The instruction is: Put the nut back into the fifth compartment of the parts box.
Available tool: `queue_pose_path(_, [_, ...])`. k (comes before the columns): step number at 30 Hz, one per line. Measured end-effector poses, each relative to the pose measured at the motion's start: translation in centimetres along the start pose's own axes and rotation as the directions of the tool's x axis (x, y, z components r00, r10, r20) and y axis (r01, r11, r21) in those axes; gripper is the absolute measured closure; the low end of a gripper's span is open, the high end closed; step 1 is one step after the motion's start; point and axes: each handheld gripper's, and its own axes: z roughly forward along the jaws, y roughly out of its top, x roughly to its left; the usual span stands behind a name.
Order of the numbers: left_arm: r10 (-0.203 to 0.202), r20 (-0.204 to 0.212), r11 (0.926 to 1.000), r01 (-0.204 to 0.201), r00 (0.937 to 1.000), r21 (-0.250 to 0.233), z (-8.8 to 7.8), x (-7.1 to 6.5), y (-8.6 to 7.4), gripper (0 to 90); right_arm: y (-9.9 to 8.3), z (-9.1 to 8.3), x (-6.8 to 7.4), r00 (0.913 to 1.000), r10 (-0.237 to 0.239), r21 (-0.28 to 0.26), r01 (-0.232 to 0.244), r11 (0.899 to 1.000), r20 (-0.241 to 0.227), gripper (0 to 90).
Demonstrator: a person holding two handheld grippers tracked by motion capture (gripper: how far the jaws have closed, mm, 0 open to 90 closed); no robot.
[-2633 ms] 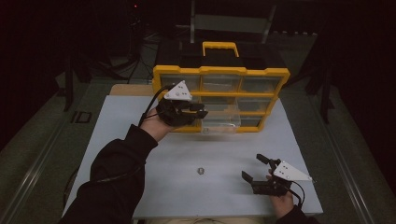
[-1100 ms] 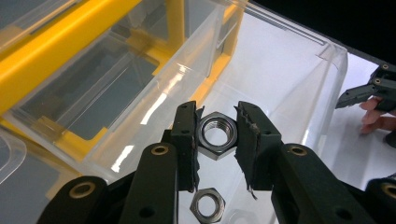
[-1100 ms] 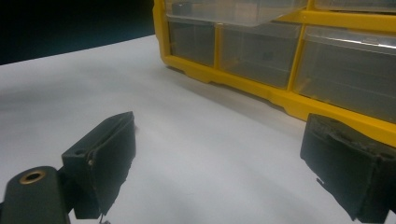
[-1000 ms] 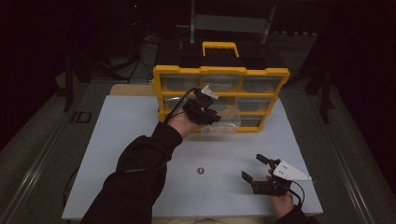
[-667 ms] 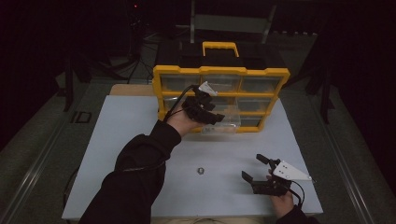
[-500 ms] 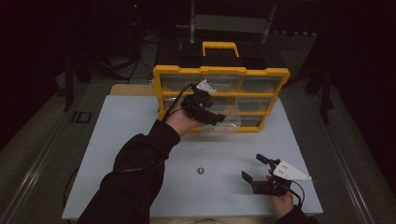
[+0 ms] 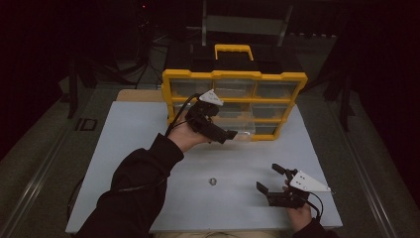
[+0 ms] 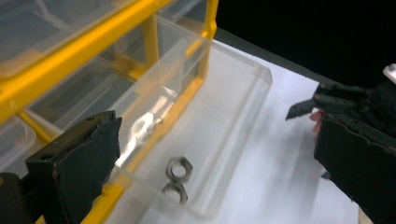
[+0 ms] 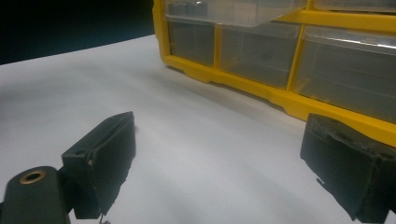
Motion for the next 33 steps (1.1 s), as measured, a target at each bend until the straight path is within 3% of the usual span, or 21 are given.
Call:
queue_pose_path(12, [-0.004,-0.024,0.9997,0.004,0.9997,-0.024,-1.9,-0.5,-3.1,0.0,0.0,0.1,0.0,1.0,-0.002,0.003,0.002,1.0,0.002,10.7])
queue_pose_path(23, [-0.009,-0.031,0.9999,0.009,0.9995,-0.007,-1.8,-1.3,-6.4,0.0,0.0,0.0,0.0,1.0,0.0,0.002,0.0,1.0,0.0,10.7])
queue_pose_path(33, [-0.004,-0.023,0.9999,0.004,0.9997,0.013,-0.7,-2.3,-9.4,0.0,0.0,0.1,0.1,1.0,-0.004,0.005,0.004,1.0,0.001,10.7])
